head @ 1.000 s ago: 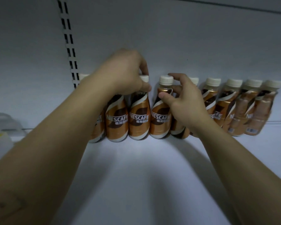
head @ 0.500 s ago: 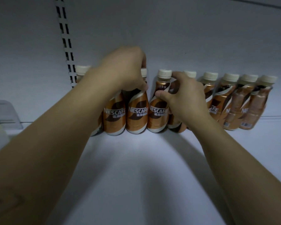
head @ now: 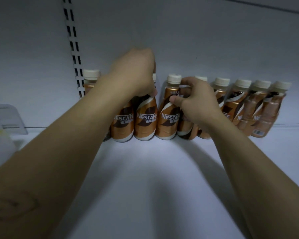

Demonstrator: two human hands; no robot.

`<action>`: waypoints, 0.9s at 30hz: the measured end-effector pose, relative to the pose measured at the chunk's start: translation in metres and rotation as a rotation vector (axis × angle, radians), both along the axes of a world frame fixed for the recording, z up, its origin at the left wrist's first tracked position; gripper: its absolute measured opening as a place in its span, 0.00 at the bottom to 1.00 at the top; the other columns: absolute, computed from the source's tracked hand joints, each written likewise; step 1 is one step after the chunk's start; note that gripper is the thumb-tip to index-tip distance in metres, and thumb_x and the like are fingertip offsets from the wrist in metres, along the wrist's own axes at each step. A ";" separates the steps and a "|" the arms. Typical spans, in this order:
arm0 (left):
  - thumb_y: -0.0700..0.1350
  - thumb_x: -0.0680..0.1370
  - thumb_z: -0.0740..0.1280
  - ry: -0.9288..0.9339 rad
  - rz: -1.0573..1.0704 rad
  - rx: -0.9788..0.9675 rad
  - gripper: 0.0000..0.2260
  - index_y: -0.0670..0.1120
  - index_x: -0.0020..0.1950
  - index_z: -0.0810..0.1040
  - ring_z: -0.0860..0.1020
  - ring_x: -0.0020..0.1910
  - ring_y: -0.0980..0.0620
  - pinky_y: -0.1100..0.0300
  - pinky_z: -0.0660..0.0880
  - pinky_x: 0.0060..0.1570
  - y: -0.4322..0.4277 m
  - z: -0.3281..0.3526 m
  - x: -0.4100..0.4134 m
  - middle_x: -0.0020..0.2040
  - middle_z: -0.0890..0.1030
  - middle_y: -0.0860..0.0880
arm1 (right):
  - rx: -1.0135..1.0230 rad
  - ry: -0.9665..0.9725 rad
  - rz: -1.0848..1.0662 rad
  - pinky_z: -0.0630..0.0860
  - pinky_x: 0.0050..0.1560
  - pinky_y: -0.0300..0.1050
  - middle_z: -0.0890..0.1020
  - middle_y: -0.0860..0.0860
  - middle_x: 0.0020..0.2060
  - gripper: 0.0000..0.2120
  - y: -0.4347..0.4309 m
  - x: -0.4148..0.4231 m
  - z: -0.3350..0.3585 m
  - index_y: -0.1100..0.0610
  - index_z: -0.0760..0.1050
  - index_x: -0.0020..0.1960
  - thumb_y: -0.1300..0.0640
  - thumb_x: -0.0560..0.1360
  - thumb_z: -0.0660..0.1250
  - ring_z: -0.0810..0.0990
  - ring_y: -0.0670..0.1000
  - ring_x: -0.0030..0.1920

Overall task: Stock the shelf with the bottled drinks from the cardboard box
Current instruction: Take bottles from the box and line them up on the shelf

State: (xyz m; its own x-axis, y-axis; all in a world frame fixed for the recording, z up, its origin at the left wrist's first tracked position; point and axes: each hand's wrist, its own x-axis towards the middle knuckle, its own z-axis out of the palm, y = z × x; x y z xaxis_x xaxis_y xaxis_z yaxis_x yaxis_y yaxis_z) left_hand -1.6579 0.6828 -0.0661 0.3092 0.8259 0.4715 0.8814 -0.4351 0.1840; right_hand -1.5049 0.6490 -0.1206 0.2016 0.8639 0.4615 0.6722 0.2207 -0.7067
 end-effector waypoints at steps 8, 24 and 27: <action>0.57 0.68 0.74 0.118 0.030 0.052 0.25 0.45 0.59 0.76 0.77 0.49 0.43 0.46 0.77 0.49 -0.002 -0.001 0.004 0.52 0.78 0.45 | 0.184 -0.021 -0.011 0.79 0.38 0.34 0.77 0.47 0.64 0.32 -0.012 0.008 0.004 0.49 0.64 0.73 0.53 0.73 0.72 0.81 0.41 0.42; 0.45 0.77 0.66 0.263 -0.216 0.059 0.20 0.55 0.68 0.72 0.74 0.60 0.45 0.54 0.68 0.51 -0.004 0.013 0.099 0.64 0.76 0.48 | 0.126 -0.047 -0.449 0.78 0.48 0.51 0.84 0.47 0.48 0.25 -0.007 0.087 -0.001 0.51 0.77 0.58 0.37 0.68 0.71 0.81 0.50 0.48; 0.47 0.75 0.68 0.259 -0.229 0.144 0.18 0.54 0.66 0.74 0.75 0.58 0.44 0.55 0.66 0.48 0.003 0.010 0.101 0.61 0.77 0.47 | 0.060 -0.119 -0.515 0.73 0.39 0.45 0.83 0.48 0.45 0.25 -0.003 0.084 -0.004 0.50 0.79 0.53 0.34 0.65 0.72 0.80 0.51 0.46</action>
State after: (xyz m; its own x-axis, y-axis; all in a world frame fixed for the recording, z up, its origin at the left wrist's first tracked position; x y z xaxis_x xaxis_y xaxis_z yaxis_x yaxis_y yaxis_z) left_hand -1.5574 0.6858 -0.0560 0.6024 0.6526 0.4597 0.7676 -0.6315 -0.1093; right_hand -1.4208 0.6462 -0.1250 0.5365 0.6382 0.5521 0.7786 -0.1220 -0.6156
